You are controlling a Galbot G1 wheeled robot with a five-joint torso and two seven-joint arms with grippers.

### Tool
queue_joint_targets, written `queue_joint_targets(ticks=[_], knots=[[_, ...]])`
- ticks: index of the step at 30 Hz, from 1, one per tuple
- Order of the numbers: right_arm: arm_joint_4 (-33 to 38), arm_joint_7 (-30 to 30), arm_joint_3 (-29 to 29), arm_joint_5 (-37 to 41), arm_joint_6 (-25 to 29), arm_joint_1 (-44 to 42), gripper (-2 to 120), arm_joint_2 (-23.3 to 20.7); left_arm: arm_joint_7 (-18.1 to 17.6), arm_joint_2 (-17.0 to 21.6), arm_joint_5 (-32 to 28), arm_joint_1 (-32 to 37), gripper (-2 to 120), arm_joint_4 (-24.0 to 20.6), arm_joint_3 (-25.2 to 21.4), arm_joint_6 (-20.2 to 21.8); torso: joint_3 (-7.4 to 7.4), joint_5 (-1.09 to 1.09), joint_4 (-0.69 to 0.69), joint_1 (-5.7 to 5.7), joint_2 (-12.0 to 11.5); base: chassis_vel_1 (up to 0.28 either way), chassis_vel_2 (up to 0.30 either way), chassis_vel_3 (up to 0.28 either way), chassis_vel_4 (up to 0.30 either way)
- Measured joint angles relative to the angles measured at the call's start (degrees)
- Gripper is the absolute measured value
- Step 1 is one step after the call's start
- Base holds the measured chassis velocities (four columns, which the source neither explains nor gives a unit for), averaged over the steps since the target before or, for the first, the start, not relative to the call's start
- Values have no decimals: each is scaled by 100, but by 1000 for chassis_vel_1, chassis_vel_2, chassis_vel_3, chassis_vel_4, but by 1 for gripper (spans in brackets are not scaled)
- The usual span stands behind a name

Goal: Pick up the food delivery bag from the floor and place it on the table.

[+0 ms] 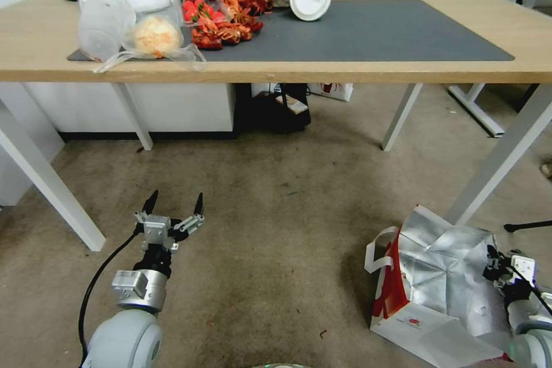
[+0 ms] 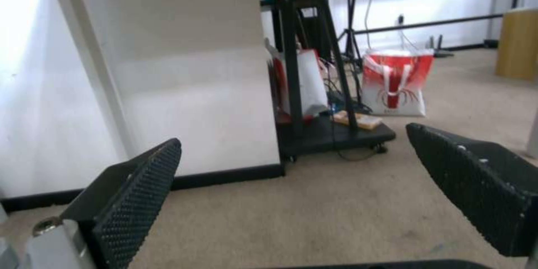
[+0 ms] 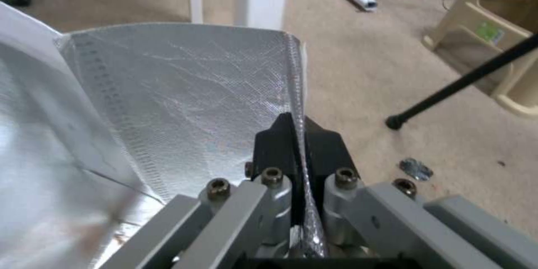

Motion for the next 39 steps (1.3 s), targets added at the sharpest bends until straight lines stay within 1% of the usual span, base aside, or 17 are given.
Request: queue_joint_targets(ticks=[3,6,8,10,11,13,19,23,28,33,35,36,39], knots=[[157,-10,-12,9,1,-61,0,2,26,2,15,-14,100,0,-1,35,0,-1,0,0,0,0,0,0,0],[684,-80,-65,31,-12,-229,0,-6,71,11,16,-59,100,5,-4,98,0,-1,-1,0,0,0,0,0,0],[809,-102,-76,43,-18,-261,0,-18,80,14,16,-61,100,6,-7,103,0,-1,0,0,0,0,0,0,0],[1227,-221,-99,105,-58,-349,0,-66,107,17,1,-72,100,3,-46,107,0,-1,0,0,0,0,0,0,0],[1227,-221,-99,105,-58,-349,0,-66,107,17,1,-72,100,3,-46,107,0,-1,0,0,0,0,0,0,0],[1580,-357,-115,189,-103,-403,0,-138,151,10,-14,-80,100,2,-93,104,0,-2,0,0,0,0,0,0,0],[1946,-493,-123,305,-188,-403,0,-243,203,4,-14,-81,100,20,-144,39,0,0,0,0,0,0,0,0,0],[2454,-769,-179,531,-312,-396,0,-496,263,5,-22,-99,100,47,-185,-22,0,-1,0,0,0,0,0,0,0],[2767,-872,-235,707,-420,-347,0,-709,317,18,-27,-139,100,77,-198,-53,0,-1,0,0,0,0,0,0,0],[3127,-1119,-258,950,-447,-372,0,-948,316,28,-35,-190,100,104,-211,-84,0,0,0,0,0,0,0,0,0],[3256,-1329,-259,1159,-343,-399,0,-1091,309,35,-41,-210,100,110,-225,-94,0,-1,0,0,0,0,0,0,0],[3256,-1329,-259,1159,-343,-399,0,-1091,309,35,-41,-210,100,110,-225,-94,0,-1,0,0,0,0,0,0,0],[3412,-1695,-246,1642,-62,-371,0,-1293,301,37,-50,-216,100,94,-249,-94,0,0,0,0,0,0,0,0,0]])
